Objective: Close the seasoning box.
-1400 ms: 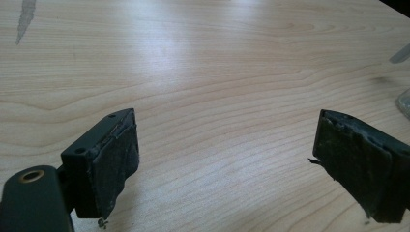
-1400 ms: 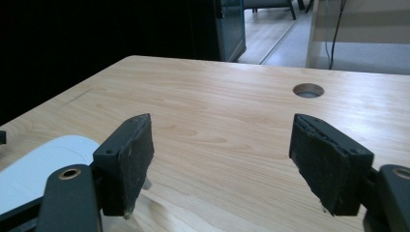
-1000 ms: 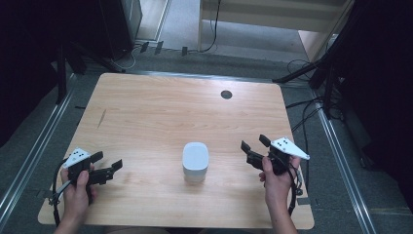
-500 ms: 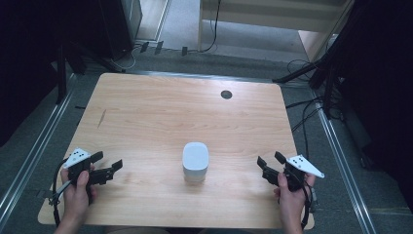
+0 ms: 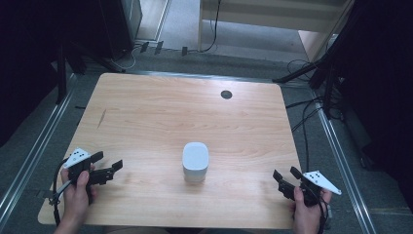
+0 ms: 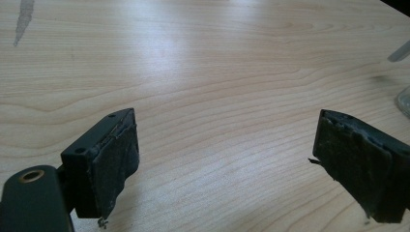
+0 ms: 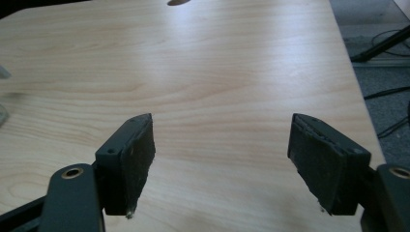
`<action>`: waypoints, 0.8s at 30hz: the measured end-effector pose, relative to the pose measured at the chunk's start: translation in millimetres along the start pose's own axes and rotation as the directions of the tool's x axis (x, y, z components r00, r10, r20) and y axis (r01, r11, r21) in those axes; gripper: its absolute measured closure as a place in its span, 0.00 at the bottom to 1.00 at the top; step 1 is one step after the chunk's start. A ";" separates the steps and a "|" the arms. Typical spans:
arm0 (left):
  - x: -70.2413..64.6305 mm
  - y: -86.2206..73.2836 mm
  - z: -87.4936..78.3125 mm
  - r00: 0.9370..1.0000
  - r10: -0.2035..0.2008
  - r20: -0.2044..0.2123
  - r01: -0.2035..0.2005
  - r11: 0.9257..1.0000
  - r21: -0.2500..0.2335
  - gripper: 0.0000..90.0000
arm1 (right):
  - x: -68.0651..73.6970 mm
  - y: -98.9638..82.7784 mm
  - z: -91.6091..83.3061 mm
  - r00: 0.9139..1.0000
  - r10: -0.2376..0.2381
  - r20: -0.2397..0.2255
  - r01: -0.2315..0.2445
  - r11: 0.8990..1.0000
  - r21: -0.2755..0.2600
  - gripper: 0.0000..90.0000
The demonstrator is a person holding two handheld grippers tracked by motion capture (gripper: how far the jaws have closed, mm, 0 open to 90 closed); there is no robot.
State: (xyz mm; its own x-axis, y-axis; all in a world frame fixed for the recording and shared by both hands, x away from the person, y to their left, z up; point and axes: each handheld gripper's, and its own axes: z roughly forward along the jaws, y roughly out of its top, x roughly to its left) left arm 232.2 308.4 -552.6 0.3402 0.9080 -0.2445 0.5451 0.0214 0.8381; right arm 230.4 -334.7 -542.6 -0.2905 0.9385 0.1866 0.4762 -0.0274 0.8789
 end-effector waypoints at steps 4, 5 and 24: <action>-0.1 0.1 0.1 1.000 0.003 0.002 -0.003 1.000 0.003 0.10 | -8.1 -6.9 -9.0 1.000 0.015 0.011 -0.015 1.000 0.000 0.29; -0.1 0.0 0.3 1.000 0.004 0.002 -0.004 1.000 0.004 0.10 | -8.1 -6.9 -9.0 1.000 0.015 0.011 -0.015 1.000 0.000 0.29; -0.5 0.9 2.2 1.000 0.012 0.015 -0.012 1.000 0.019 0.10 | -15.8 -12.3 -21.4 0.996 0.068 0.055 -0.068 0.998 -0.006 0.33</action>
State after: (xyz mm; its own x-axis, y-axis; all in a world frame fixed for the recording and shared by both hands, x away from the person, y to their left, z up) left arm 234.2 307.1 -552.8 0.3585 0.9016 -0.2420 0.5558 0.0022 0.8313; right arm 211.4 -356.5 -547.0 -0.2116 0.9519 0.2214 0.4894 -0.0929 0.8671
